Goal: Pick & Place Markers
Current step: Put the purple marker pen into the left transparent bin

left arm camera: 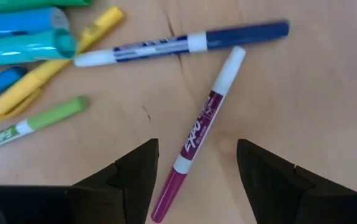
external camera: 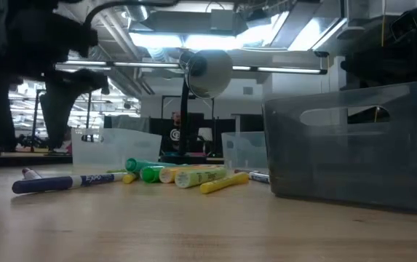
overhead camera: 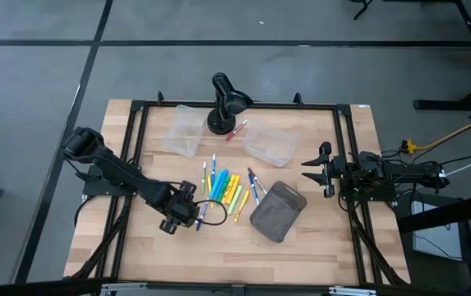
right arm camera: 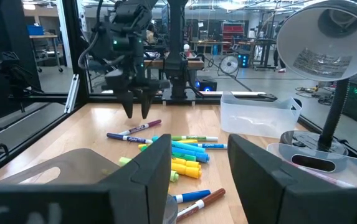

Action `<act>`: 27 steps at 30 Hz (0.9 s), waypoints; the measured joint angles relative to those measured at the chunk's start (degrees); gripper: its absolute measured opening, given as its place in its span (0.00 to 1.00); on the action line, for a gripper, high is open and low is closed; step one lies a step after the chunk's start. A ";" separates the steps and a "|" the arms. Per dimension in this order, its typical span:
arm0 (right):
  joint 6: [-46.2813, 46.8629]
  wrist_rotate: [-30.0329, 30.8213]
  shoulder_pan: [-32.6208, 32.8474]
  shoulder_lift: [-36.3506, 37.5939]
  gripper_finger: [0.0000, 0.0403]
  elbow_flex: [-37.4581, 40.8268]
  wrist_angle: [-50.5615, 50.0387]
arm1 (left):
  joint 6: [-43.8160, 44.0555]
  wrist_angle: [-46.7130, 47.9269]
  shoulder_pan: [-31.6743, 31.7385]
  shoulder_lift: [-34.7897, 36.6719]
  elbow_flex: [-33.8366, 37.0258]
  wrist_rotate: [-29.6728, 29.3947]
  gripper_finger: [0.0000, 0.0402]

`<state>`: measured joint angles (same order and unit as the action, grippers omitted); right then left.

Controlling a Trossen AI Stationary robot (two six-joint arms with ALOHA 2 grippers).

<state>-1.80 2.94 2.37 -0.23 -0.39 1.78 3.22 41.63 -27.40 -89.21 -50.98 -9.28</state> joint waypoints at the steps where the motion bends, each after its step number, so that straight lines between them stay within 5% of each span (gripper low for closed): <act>1: 0.02 0.02 0.00 -0.02 0.39 -0.02 0.02 | -0.83 0.04 0.00 -0.74 0.00 0.00 0.53; 14: 0.02 0.00 -0.01 -0.01 0.39 -0.01 0.01 | -4.99 0.69 0.09 -6.23 0.00 -3.89 0.51; 27: 0.02 0.02 -0.02 -0.02 0.39 0.00 0.01 | -7.04 0.57 1.81 -6.27 0.00 2.90 0.26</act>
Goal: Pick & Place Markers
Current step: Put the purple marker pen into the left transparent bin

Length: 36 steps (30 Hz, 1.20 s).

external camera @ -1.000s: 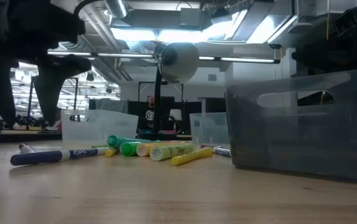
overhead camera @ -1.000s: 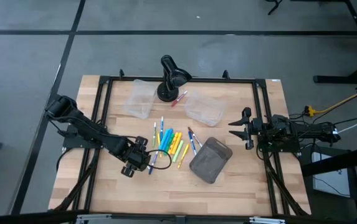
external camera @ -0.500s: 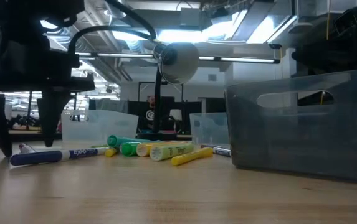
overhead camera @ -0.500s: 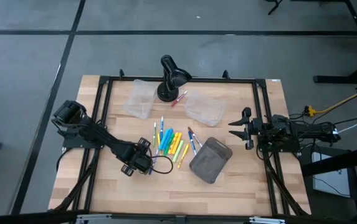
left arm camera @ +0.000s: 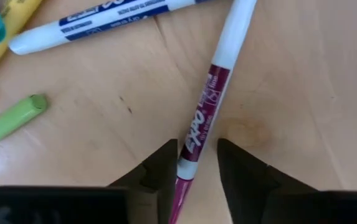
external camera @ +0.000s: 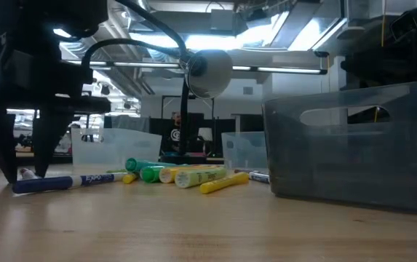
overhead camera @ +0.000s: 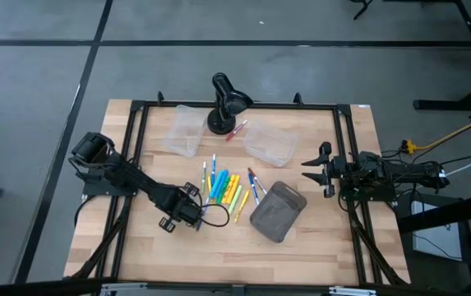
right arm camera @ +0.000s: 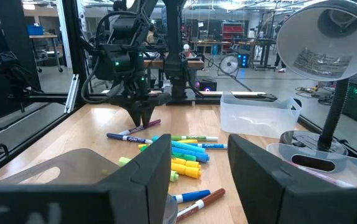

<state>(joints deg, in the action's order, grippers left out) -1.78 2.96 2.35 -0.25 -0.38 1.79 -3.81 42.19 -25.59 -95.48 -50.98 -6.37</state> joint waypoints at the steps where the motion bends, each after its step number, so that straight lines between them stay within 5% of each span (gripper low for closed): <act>1: -0.01 0.00 0.01 0.00 0.39 -0.02 -0.01 | -0.01 0.00 0.30 0.00 0.00 0.66 0.24; 12: 0.00 -0.02 0.00 0.02 0.39 -0.02 -0.01 | -0.01 -0.38 2.47 0.00 0.02 4.51 0.12; 27: 0.00 -0.02 0.00 0.01 0.39 -0.01 0.00 | 8.91 -1.12 3.61 1.56 0.09 5.95 0.09; 36: 0.00 -0.02 0.01 0.01 0.39 -0.02 -0.01 | 15.15 -1.01 3.59 10.36 0.09 0.40 0.09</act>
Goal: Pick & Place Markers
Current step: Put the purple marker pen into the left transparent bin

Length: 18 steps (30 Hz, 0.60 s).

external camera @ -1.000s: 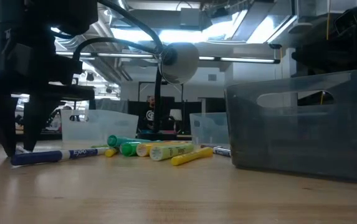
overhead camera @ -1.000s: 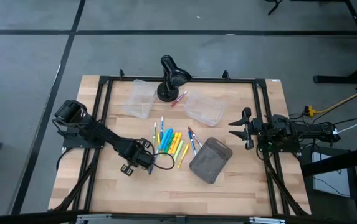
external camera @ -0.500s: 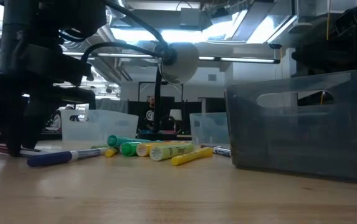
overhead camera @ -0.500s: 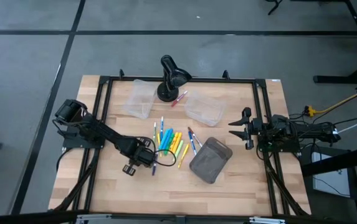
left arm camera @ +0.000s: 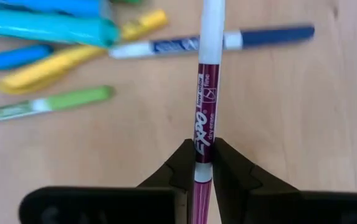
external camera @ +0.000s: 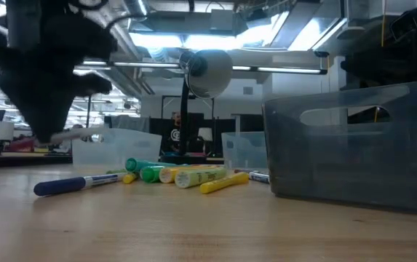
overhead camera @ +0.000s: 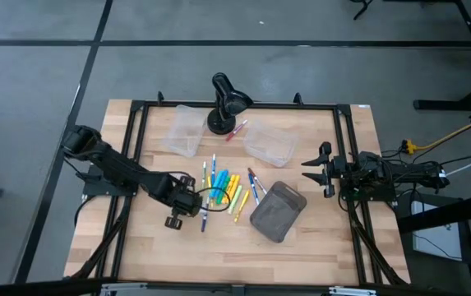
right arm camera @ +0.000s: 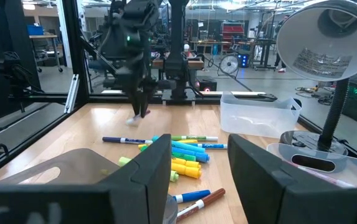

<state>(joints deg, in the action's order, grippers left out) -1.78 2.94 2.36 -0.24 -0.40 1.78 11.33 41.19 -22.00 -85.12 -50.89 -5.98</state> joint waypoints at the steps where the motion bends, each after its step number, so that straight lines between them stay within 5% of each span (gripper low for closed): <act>1: -0.01 0.00 -0.01 0.01 0.39 0.01 0.00 | 0.62 -0.04 -0.02 1.14 0.00 -1.01 0.09; 18: 0.00 0.00 0.01 -0.01 0.39 0.00 0.00 | -3.26 -11.15 -2.77 15.31 -0.02 -20.36 0.08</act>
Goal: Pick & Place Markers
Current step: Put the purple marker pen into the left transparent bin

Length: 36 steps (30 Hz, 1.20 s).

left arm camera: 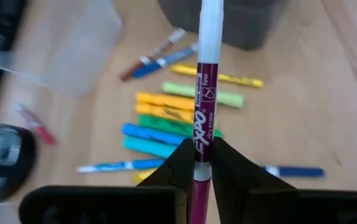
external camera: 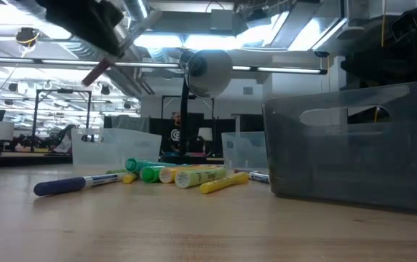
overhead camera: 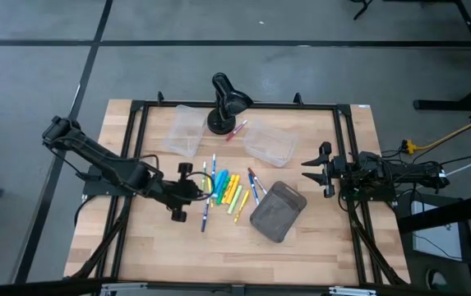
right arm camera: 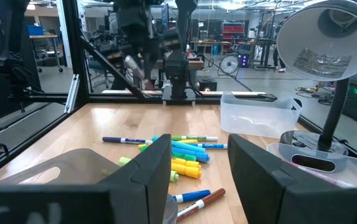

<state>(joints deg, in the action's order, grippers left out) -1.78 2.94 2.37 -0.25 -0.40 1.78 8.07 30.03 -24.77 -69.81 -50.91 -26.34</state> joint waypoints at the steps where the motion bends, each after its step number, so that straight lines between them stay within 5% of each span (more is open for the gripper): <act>1: 0.00 0.00 0.00 0.02 0.39 0.02 0.00 | -0.62 -0.53 0.01 0.36 0.01 -1.12 0.08; 10: 0.00 0.00 -0.02 0.02 0.39 0.02 0.00 | -4.39 -1.37 1.53 2.57 0.00 -11.63 0.08; 22: 0.00 0.00 -0.01 0.00 0.39 0.00 0.02 | -11.74 -7.54 2.91 8.81 0.00 -14.23 0.07; 30: -0.01 0.00 -0.02 0.01 0.39 0.00 0.02 | -23.51 -32.14 7.53 13.20 10.91 -14.02 0.07; 36: 0.00 0.02 -0.02 0.00 0.39 0.02 0.02 | -23.60 -47.34 14.42 16.68 19.92 -15.97 0.07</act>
<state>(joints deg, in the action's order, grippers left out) -1.78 2.96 2.35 -0.25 -0.39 1.80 -15.53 -17.30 -10.34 -53.12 -31.00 -42.31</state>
